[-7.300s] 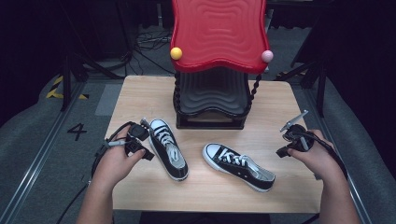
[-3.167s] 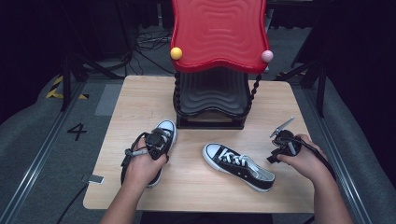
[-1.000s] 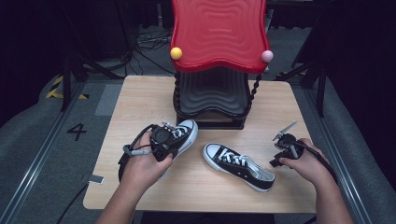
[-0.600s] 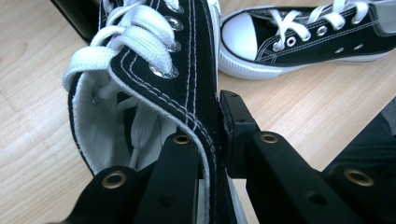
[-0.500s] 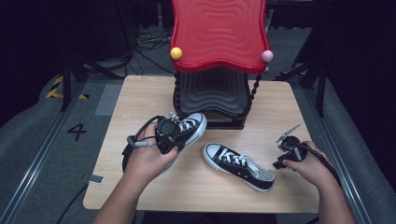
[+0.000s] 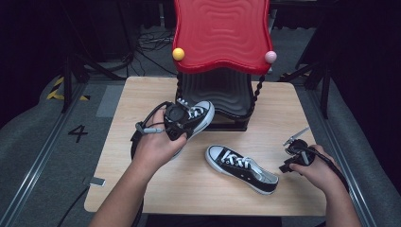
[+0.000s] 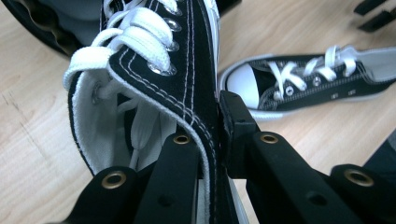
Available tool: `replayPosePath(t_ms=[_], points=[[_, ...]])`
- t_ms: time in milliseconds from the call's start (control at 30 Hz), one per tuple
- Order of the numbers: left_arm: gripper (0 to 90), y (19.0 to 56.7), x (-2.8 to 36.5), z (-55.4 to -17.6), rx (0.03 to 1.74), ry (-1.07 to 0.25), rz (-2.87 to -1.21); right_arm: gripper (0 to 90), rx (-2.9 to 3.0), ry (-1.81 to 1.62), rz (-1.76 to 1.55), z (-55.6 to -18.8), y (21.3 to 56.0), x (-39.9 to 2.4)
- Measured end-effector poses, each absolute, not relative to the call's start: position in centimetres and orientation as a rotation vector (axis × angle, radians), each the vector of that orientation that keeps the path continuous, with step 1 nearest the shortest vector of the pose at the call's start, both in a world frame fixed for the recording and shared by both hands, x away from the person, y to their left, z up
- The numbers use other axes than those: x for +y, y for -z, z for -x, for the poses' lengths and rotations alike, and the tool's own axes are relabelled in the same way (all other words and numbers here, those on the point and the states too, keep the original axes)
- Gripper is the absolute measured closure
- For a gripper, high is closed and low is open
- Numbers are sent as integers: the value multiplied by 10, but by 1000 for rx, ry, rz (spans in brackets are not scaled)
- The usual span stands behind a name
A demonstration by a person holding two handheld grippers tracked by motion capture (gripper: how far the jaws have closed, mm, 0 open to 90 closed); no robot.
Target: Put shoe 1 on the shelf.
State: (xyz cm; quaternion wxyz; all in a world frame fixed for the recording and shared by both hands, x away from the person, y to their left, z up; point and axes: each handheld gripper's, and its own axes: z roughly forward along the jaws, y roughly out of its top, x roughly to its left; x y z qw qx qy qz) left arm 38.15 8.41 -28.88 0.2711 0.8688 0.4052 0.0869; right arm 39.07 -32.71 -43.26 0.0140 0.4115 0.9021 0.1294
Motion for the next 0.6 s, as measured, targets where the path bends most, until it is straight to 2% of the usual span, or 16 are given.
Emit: replayPosePath(t_ms=[600], points=[[843,283,61,-423,1106,-324,-2264,590,2797,-418,-1278,-382,432,-327]])
